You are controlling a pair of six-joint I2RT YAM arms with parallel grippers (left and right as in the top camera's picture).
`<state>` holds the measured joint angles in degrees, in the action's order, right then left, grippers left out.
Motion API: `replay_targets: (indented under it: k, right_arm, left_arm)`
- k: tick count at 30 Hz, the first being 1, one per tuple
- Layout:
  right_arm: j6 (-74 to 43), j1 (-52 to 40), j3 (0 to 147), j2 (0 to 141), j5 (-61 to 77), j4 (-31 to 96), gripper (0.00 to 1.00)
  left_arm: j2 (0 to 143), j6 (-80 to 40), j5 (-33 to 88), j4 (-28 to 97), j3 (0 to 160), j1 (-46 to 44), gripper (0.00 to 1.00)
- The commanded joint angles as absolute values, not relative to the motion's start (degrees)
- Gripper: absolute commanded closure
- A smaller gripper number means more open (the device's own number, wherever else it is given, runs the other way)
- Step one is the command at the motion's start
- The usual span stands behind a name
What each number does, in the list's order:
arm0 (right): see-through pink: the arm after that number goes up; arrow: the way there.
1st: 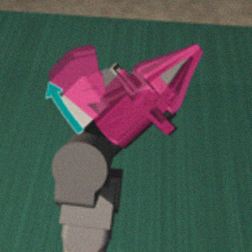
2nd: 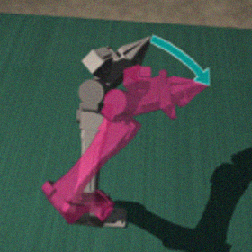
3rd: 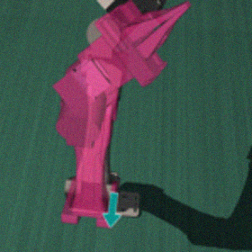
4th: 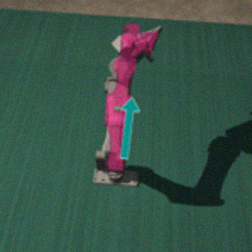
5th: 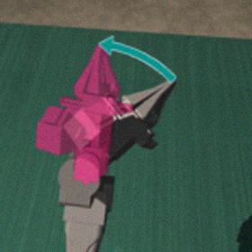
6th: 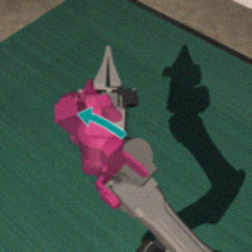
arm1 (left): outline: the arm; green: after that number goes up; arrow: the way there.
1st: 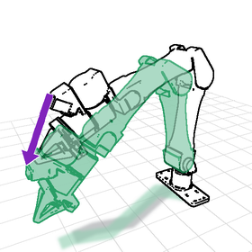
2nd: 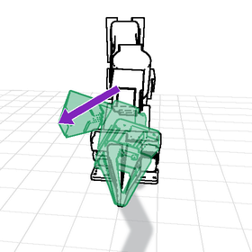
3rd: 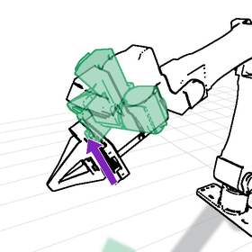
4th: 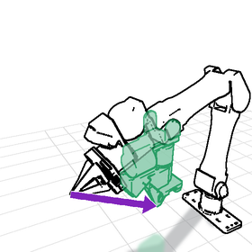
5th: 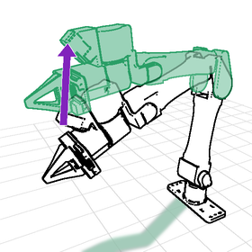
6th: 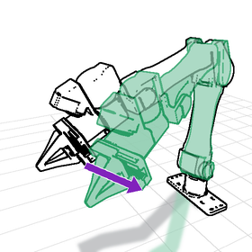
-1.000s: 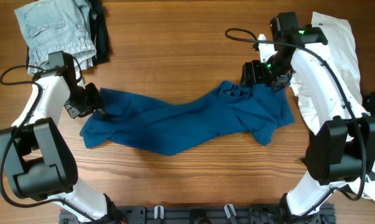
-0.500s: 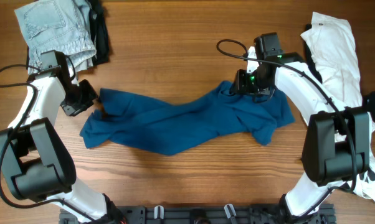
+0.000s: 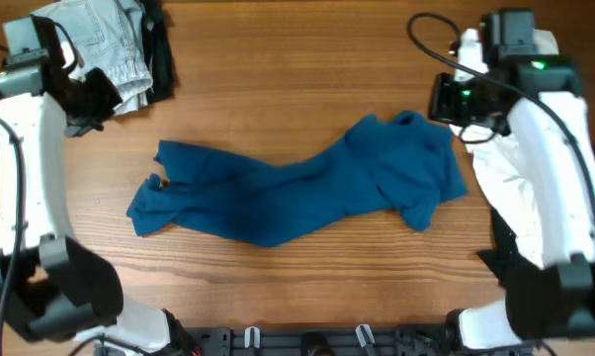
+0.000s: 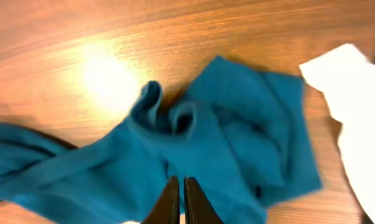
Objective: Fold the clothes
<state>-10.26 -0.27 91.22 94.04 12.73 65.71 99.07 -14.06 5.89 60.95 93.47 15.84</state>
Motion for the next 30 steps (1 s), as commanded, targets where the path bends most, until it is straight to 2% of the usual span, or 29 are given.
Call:
replay_targets:
  k: [1, 5, 6, 7, 9, 11, 13, 18, 21, 23, 24, 26, 28, 29, 30]
  right_arm:
    - [-8.95, 3.36, 92.27, 87.09, 11.77, 69.73, 0.96]
    - [-7.16, 6.83, 92.23, 82.28, 11.35, 77.69, 0.96]
    - [-6.00, 6.76, 91.88, 82.85, 11.57, 78.50, 0.84]
    - [-5.04, 6.46, 90.87, 83.64, 11.68, 78.41, 0.65]
    - [-1.78, 5.41, 87.22, 86.56, 11.84, 74.94, 0.47]
    - [1.02, 5.15, 83.83, 90.98, 12.08, 69.95, 0.33]
    - [6.61, 5.13, 81.71, 96.95, 16.56, 63.81, 0.26]
    - [5.74, 0.89, 81.62, 111.20, 21.10, 50.65, 0.24]
    - [4.16, -3.64, 81.62, 114.45, 20.78, 43.24, 0.18]
    - [0.62, -5.67, 81.62, 117.05, 15.88, 40.97, 0.19]
    - [-0.30, -6.00, 81.62, 117.78, 14.79, 40.71, 0.20]
    - [-1.96, -6.11, 81.62, 118.21, 13.58, 40.49, 0.27]
    - [-2.37, -6.04, 82.24, 118.08, 13.28, 40.66, 0.41]
    - [-2.92, -6.02, 82.56, 118.06, 13.26, 40.88, 0.45]
    - [-3.01, -5.96, 83.24, 117.93, 13.28, 41.45, 0.55]
  left_arm:
    - [92.49, -14.48, 5.91, 62.41, 94.85, 15.99, 0.96]
    - [90.87, -14.09, 5.96, 66.65, 94.85, 15.99, 0.96]
    - [91.26, -14.06, 5.96, 67.37, 94.83, 15.99, 0.96]
    - [91.81, -14.06, 5.93, 67.92, 94.83, 15.99, 0.96]
    - [93.25, -14.06, 5.96, 68.01, 94.72, 15.99, 0.96]
    - [95.18, -13.65, 5.91, 67.99, 94.72, 15.99, 0.91]
    - [97.80, -13.58, 5.72, 67.96, 94.72, 15.99, 0.88]
    - [104.16, -13.65, 5.74, 68.25, 94.72, 15.99, 0.78]
    - [105.27, -13.67, 5.76, 68.38, 94.72, 15.97, 0.63]
    - [105.27, -13.67, 5.76, 68.49, 94.72, 15.97, 0.52]
    - [105.27, -13.67, 5.76, 68.55, 94.72, 15.97, 0.51]
    - [105.27, -13.67, 5.74, 68.66, 94.72, 15.97, 0.50]
    - [105.27, -13.69, 5.76, 68.62, 94.72, 15.97, 0.50]
    - [105.27, -13.67, 5.76, 68.64, 94.72, 15.97, 0.50]
    - [105.27, -13.67, 5.76, 68.64, 94.72, 15.97, 0.50]
